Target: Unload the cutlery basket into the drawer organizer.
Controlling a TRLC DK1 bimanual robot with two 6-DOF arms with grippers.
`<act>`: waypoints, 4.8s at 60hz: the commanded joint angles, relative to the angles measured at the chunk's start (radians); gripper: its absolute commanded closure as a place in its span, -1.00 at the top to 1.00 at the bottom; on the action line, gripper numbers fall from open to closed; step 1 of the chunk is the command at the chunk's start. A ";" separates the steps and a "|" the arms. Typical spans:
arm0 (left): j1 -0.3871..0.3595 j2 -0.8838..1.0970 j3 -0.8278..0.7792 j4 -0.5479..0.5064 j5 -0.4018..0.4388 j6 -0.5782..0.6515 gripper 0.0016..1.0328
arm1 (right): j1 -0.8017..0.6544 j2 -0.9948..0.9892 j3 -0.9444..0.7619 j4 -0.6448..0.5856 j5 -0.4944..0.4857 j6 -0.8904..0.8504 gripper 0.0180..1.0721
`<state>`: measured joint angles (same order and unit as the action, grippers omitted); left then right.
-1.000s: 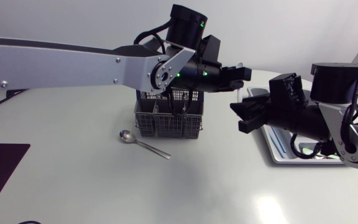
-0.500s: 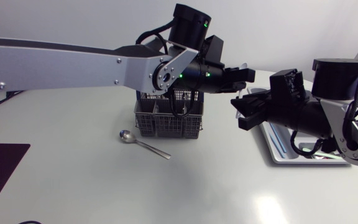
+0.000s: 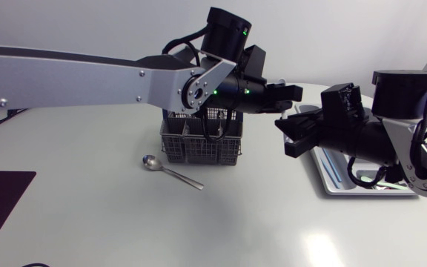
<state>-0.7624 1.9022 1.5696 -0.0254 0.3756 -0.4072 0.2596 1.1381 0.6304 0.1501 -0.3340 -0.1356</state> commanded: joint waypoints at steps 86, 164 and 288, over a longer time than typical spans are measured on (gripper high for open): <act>0.229 -0.471 -0.444 -0.258 -0.181 0.512 0.91 | -1.054 0.766 0.641 -1.140 -0.458 -1.737 -0.89; 0.408 -0.710 -0.746 -0.387 -0.179 0.792 0.91 | -0.907 0.468 0.381 -0.877 -0.092 -1.809 0.82; 0.718 -0.583 -0.994 -0.042 0.102 0.837 0.91 | 0.540 1.016 0.735 -0.236 0.207 -0.094 0.22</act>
<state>-0.0669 1.3029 0.6060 -0.0761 0.4530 0.4019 0.7929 2.1101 1.3281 -0.0956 -0.1375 -0.2718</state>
